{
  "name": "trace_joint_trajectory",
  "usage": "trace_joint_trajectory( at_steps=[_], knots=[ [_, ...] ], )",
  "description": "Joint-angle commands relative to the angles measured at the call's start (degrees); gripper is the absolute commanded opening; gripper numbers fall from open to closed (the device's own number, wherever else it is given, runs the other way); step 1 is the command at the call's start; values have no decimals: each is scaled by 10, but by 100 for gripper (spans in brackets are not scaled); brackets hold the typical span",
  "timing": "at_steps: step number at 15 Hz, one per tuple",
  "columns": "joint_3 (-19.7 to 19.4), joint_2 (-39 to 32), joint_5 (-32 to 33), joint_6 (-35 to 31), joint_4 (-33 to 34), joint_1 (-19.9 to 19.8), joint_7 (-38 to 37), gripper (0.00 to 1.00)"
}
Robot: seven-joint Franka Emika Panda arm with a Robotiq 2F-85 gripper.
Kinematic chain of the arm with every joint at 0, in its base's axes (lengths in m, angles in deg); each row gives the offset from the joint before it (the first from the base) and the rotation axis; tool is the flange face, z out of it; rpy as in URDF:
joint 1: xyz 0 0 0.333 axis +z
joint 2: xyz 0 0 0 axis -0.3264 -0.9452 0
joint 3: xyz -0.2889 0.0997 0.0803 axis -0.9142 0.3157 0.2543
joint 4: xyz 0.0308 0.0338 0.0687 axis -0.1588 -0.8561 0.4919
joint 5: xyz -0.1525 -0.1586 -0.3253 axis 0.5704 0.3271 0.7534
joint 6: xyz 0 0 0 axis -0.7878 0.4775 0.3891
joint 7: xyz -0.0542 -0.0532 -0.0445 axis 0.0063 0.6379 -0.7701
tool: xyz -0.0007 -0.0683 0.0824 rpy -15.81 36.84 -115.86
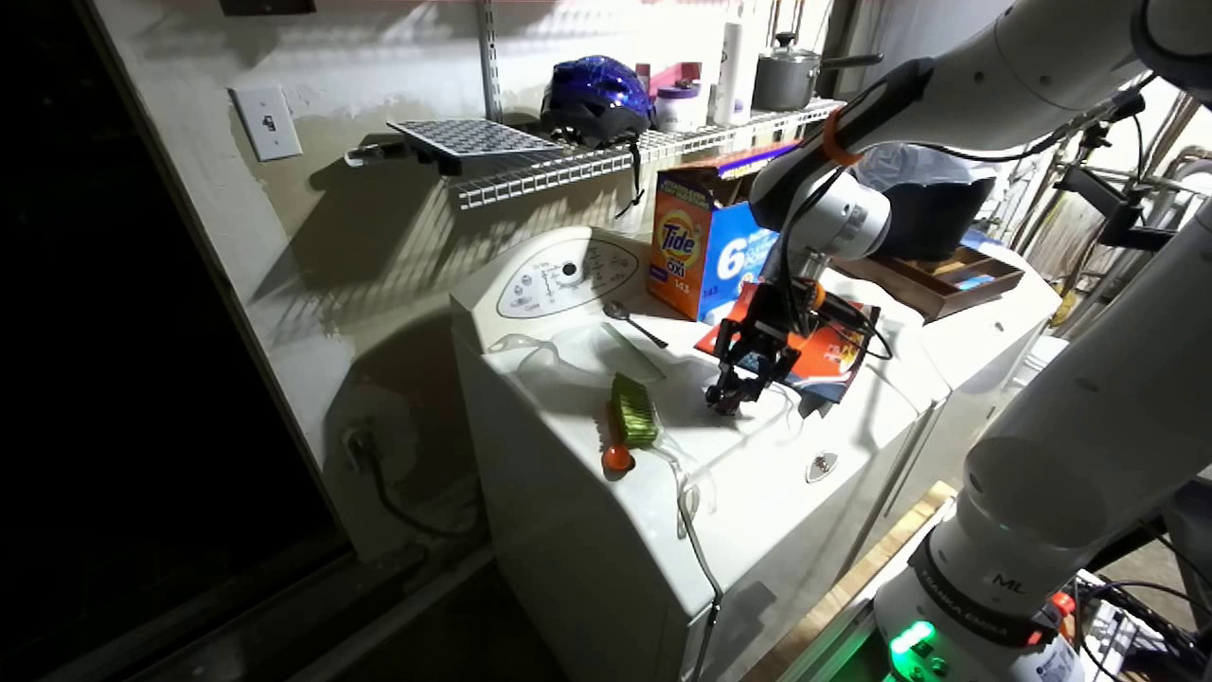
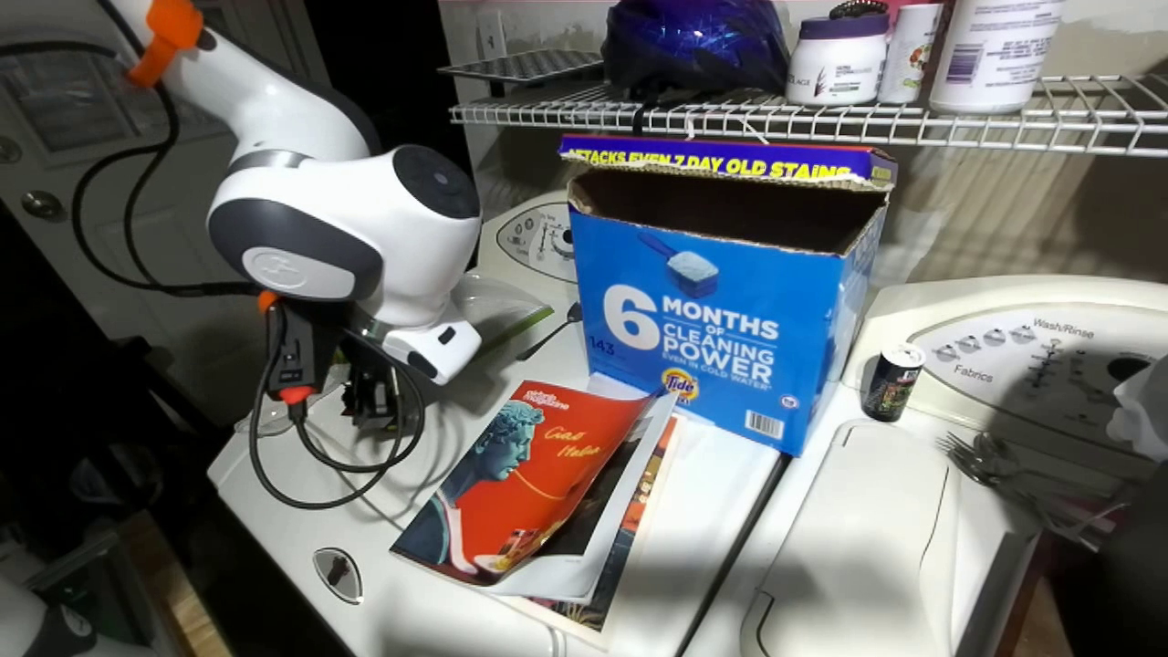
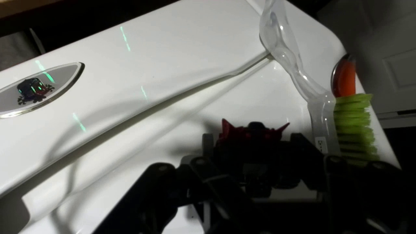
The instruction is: Turn the toy car on the left over
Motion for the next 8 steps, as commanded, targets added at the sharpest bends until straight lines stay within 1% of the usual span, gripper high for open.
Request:
trace_joint_trajectory(
  at_steps=[1, 5, 6, 7, 8],
  knots=[
    [4, -63, -30, 42, 57, -21, -22, 35],
    [3, -85, -48, 86, 92, -43, -35, 35],
    [3, -89, -62, 97, 98, -47, -30, 35],
    [3, -98, -83, 142, 111, -51, -16, 35],
    [5, -103, -96, 150, 116, -53, -20, 35]
  ],
)
